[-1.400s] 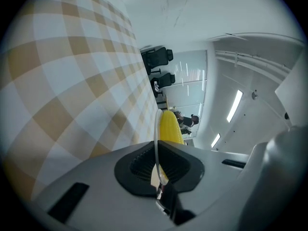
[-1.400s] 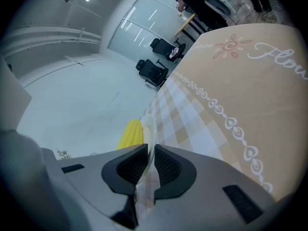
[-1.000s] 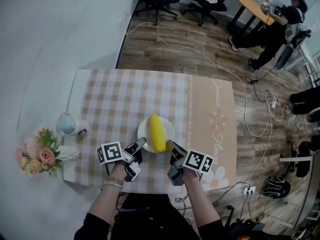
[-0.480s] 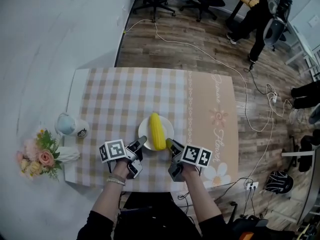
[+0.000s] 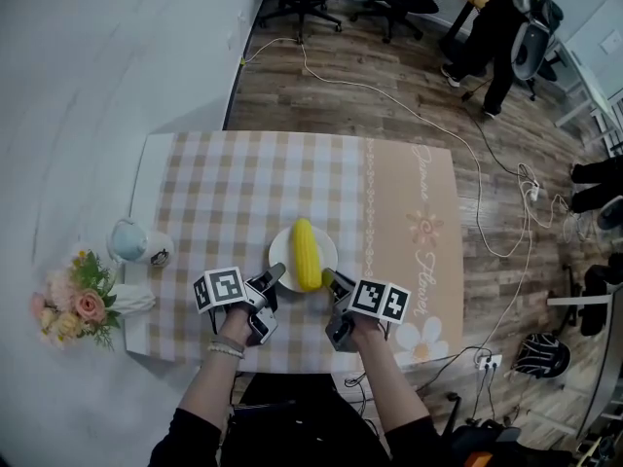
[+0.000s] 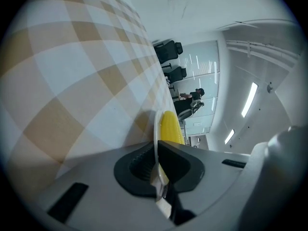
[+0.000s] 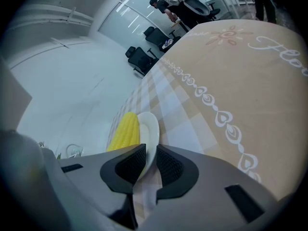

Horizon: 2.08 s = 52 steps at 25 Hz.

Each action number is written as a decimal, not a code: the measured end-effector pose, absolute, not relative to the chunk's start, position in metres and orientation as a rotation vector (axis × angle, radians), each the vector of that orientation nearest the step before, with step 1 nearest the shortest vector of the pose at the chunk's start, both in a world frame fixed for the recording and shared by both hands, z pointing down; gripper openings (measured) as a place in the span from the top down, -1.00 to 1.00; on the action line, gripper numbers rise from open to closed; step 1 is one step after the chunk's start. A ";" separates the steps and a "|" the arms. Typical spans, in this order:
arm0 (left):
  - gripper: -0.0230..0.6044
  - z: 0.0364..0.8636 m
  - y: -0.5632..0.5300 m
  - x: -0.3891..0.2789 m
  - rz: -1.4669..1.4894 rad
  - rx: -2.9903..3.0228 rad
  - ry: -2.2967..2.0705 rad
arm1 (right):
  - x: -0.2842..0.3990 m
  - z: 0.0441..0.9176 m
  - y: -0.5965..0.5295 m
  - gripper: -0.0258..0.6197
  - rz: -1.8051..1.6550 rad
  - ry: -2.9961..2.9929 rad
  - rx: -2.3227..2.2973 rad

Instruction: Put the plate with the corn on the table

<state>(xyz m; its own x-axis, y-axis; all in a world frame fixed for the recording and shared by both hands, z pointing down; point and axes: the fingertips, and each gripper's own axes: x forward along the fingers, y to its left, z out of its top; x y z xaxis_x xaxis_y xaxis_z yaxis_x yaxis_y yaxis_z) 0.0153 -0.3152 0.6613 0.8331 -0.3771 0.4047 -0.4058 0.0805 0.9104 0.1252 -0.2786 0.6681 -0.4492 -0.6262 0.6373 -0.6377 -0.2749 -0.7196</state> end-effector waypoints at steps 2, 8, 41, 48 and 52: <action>0.86 0.662 -0.316 0.011 0.045 1.517 -0.666 | 0.121 0.668 -0.279 0.62 1.884 -1.879 1.647; 0.82 0.666 -0.311 0.018 0.186 1.522 -0.742 | 0.129 0.667 -0.277 0.63 1.872 -1.868 1.657; 0.82 0.631 -0.302 -0.016 0.247 1.719 -0.794 | 0.149 0.645 -0.275 0.73 1.502 -1.826 1.743; 0.88 0.584 -0.298 -0.008 0.280 1.984 -0.873 | 0.158 0.593 -0.275 0.78 1.256 -2.051 1.828; 0.89 0.549 -0.296 -0.007 0.285 2.165 -0.907 | 0.151 0.559 -0.273 0.78 1.052 -2.147 1.817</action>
<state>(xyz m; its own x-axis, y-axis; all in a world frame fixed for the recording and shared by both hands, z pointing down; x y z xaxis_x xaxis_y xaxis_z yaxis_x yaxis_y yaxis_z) -0.0066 -0.2963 0.5492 0.7230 -0.5173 0.4579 -0.6862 -0.4612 0.5625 0.1511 -0.2730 0.5594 -0.2615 -0.8125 0.5211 -0.9096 0.0269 -0.4147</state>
